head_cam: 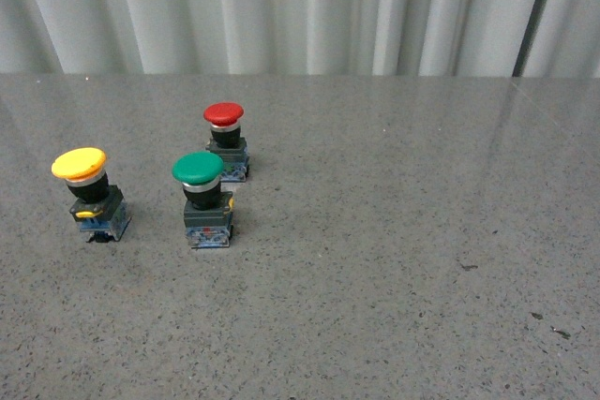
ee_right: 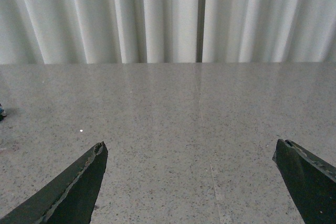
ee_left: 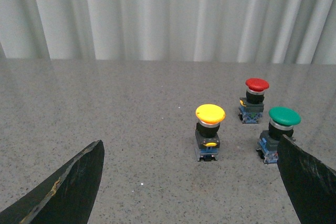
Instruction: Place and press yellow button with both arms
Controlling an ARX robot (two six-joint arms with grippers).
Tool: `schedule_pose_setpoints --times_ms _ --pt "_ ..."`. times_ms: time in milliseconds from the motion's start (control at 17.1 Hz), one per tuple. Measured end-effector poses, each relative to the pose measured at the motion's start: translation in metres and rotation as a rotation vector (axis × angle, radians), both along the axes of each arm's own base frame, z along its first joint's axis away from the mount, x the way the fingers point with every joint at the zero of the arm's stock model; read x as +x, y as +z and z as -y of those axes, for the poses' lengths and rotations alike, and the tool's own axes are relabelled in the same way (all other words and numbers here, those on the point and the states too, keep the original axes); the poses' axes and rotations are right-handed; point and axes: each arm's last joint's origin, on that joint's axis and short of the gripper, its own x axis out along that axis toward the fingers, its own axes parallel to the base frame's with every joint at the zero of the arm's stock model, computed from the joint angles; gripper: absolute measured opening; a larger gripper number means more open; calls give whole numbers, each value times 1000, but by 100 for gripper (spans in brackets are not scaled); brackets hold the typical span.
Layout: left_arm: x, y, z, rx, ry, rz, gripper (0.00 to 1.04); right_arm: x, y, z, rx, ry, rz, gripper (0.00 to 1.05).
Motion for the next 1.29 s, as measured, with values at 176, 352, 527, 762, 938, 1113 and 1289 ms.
schedule_pose_setpoints --times_ms 176,352,527,762,938,1113,1289 --pt "0 0 0 0 0 0 98 0 0 0 0 0 0 98" --pt "0 0 0 0 0 0 98 0 0 0 0 0 0 98" --pt "0 0 0 0 0 0 98 0 0 0 0 0 0 98" --pt "0 0 0 0 0 0 98 0 0 0 0 0 0 98" --pt "0 0 0 0 0 0 98 0 0 0 0 0 0 98" --pt "0 0 0 0 0 0 98 0 0 0 0 0 0 98" --pt "14 11 5 3 238 -160 98 0 0 0 0 0 0 98"
